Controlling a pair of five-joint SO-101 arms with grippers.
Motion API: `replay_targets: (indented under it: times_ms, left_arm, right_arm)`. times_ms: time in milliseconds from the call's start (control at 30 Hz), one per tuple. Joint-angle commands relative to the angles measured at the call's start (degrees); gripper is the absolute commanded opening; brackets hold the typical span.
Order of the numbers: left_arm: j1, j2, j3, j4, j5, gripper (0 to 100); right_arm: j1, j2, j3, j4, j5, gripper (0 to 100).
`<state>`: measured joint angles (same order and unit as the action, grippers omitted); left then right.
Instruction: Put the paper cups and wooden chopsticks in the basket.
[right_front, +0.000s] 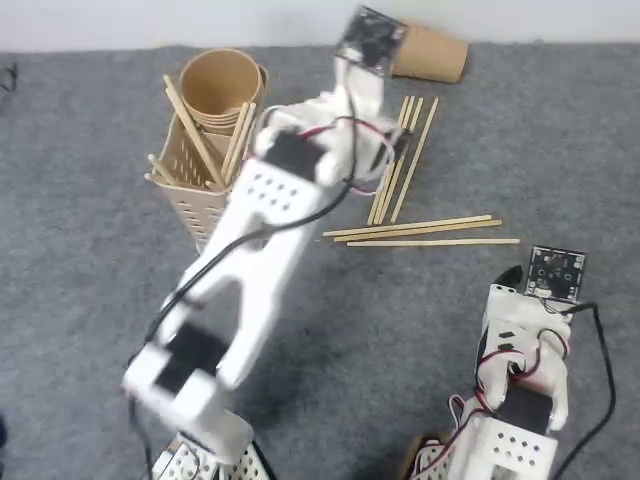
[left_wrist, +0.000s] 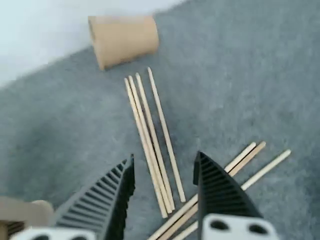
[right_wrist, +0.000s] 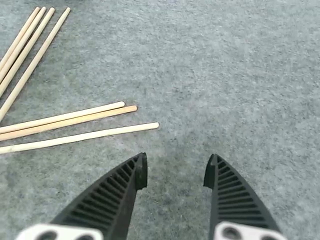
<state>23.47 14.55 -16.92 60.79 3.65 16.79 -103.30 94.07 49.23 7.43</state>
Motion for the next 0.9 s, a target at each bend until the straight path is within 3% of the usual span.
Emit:
replay_targets:
  times_ms: [0, 300, 467, 600, 867]
  left_arm:
    - [0.79, 12.84, -15.16, 5.63, 0.7, 18]
    - [0.79, 45.71, -52.97, 20.57, 2.99, 18]
    - [0.26, 58.73, -70.2, 22.24, 2.81, 18]
    - [0.53, 64.7, -75.65, 22.95, 2.73, 18]
    - [-0.88, 64.88, -75.3, 24.26, 1.49, 18]
  right_arm:
    - [-0.04, -0.57, -0.26, -0.92, 0.7, 20.1]
    - [-0.04, -0.57, 0.09, -1.19, 0.79, 20.1]
    - [-0.04, -0.57, 0.09, -1.19, 0.79, 20.1]
    - [-0.04, -0.57, 0.09, -1.19, 0.79, 20.1]
    - [-0.04, -0.57, 0.09, -1.19, 0.79, 20.1]
